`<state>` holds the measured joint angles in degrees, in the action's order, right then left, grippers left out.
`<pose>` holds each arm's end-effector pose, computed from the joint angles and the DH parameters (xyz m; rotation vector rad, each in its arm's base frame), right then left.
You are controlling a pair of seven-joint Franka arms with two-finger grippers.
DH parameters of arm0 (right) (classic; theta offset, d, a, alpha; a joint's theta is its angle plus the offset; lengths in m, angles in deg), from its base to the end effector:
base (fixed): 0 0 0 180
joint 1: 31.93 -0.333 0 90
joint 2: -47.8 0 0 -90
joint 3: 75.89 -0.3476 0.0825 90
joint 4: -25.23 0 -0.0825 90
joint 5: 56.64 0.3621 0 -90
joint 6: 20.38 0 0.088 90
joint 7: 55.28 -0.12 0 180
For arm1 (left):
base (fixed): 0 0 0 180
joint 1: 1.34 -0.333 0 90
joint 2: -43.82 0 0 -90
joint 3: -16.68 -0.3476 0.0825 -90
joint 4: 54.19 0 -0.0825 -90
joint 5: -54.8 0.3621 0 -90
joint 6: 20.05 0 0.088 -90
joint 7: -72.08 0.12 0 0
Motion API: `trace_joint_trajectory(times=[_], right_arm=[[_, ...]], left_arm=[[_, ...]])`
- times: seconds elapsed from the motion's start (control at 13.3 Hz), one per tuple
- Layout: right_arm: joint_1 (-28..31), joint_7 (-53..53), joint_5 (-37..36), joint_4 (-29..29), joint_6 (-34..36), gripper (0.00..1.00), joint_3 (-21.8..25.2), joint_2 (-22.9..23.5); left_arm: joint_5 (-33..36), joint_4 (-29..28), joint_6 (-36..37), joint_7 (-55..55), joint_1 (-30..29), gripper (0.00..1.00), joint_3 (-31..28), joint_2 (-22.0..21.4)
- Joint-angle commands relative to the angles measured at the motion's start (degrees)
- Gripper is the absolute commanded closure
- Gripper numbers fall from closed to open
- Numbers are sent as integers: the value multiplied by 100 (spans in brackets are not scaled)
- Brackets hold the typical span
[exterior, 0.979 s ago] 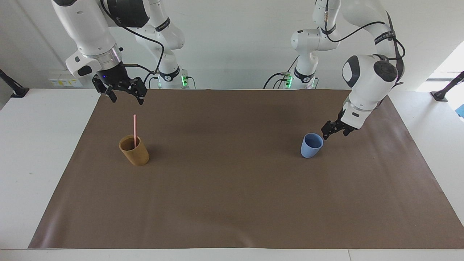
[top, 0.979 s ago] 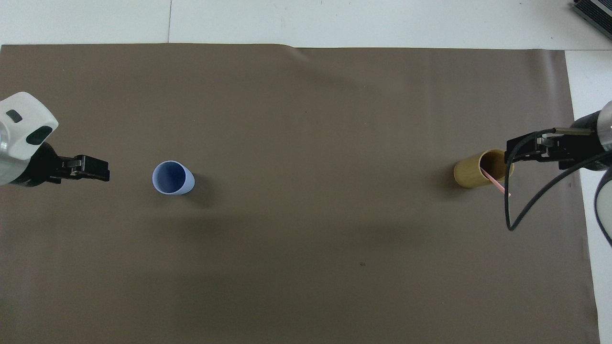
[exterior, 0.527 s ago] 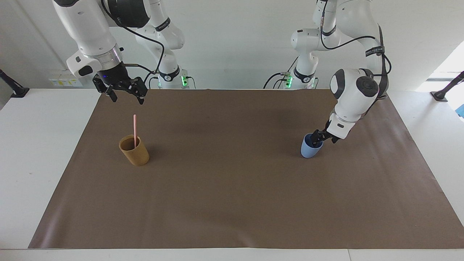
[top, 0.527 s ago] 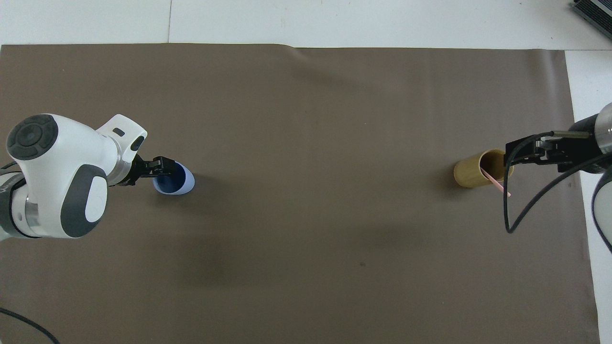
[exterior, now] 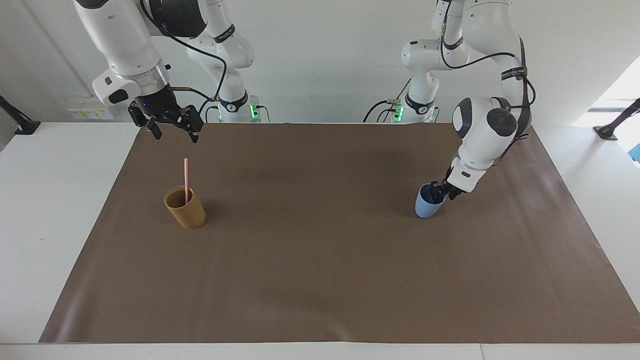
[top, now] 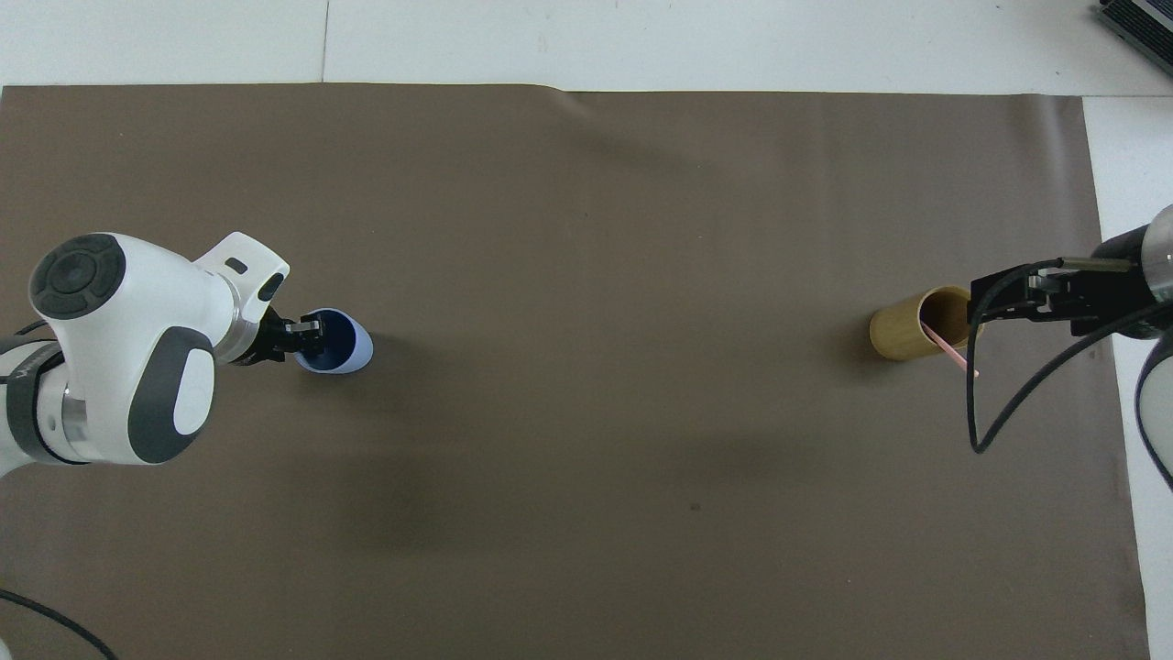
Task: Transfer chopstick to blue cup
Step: 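Slide the blue cup with the left gripper toward the table center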
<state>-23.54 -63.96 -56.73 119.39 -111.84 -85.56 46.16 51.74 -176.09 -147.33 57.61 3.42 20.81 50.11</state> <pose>0.5236 0.0129 0.6275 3.1269 -0.2023 -0.0286 0.5350 -0.0853 0.3893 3.0888 0.2018 -0.0395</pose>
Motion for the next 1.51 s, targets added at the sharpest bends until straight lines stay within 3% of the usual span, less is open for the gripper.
trace_joint_trajectory(times=[0.0, 0.45, 0.75, 0.9, 1.21, 1.43], right_arm=[[85, 164, 27, 207, -171, 0, -9, -161], [85, 173, 27, 207, -171, 0, -9, -161], [85, 182, 18, 207, -171, 0, -9, -161], [93, 182, 27, 207, -171, 0, -9, -161], [94, 190, 18, 207, -171, 0, -9, -161], [94, 190, 18, 216, -171, 0, -9, -161]], left_arm=[[-63, -158, -113, 111, 61, 100, -70, -128], [-54, -36, -44, 111, 70, 100, -70, -85], [-63, 1314, 1323, -493, 236, 100, 0, -93], [-63, 1940, 1862, -1195, 621, 100, 0, -76], [-159, 2101, 1540, -2497, 1676, 100, 9, -32], [-239, 2442, 1171, -3253, 2598, 100, 0, 721]])
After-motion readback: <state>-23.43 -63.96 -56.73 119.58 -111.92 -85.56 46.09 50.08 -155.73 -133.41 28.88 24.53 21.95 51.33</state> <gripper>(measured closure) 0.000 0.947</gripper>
